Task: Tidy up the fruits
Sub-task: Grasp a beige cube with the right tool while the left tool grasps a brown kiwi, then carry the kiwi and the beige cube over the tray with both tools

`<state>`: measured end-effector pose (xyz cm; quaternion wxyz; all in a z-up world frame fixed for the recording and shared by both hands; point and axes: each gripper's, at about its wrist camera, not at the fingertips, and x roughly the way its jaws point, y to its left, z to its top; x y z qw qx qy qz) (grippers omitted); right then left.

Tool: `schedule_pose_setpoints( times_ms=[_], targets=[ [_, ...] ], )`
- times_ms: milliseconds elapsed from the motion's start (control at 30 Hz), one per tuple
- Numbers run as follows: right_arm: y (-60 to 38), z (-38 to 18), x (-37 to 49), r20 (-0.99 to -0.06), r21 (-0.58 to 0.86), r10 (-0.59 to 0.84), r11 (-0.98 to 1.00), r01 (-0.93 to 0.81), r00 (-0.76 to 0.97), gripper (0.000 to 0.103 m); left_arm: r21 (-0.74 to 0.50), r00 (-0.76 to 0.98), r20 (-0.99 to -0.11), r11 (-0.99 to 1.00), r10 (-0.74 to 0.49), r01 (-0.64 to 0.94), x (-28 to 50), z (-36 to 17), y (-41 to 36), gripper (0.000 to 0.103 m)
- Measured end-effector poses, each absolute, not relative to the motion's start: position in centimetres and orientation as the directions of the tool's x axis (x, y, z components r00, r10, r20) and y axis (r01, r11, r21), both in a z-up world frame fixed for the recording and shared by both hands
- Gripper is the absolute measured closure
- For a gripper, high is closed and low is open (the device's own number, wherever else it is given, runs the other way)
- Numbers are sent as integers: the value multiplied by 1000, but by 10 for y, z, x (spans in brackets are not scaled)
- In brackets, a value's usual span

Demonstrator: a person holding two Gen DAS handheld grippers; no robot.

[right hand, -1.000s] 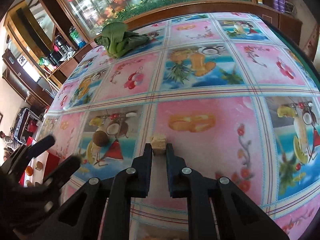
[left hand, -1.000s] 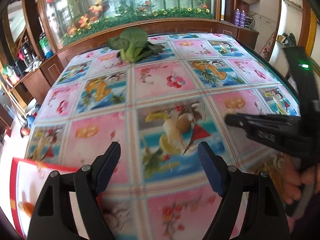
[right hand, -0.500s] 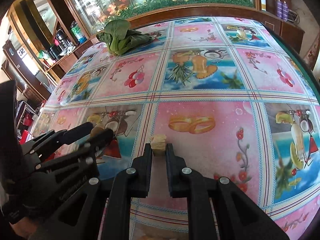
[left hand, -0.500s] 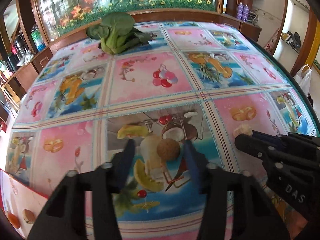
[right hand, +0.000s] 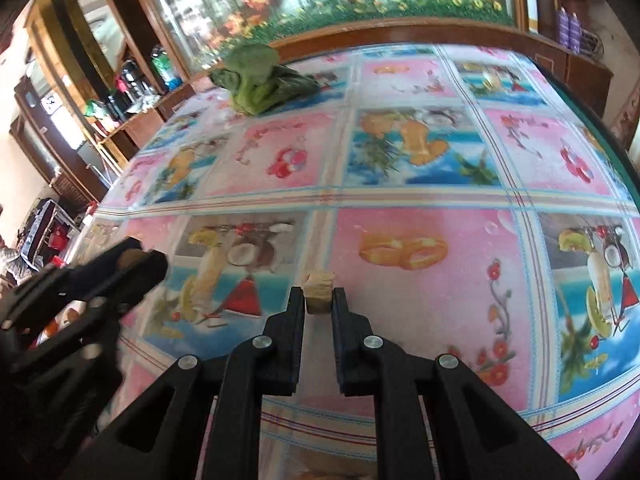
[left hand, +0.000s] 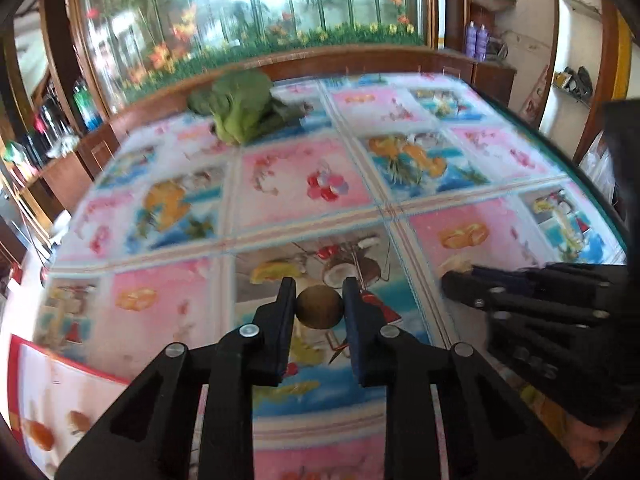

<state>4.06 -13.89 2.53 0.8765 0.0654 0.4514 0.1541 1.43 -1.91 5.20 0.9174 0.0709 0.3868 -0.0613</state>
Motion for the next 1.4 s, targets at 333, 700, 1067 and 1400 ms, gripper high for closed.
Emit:
schedule_pose_setpoints(
  times_ms=[333,700,1067,1400],
  targets=[
    [-94,43,-3,-646,372,509,860,-348,568,92,143,798,-602,986,14,90,-44,97,19,77],
    [-25,51,-41,-605,434,628,775,-459,489,92,132,803,-587,991,104,-32,-91,100,95,77],
    [53,52,-90,-635,356,659,713,-605,403,92,28,771,-622,987,139,-156,-161,86,195,77],
    [85,37,-101,-680,293,621,717,-632,389,92,-20,715,-687,980,130,-199,-219,53,240,77]
  ],
)
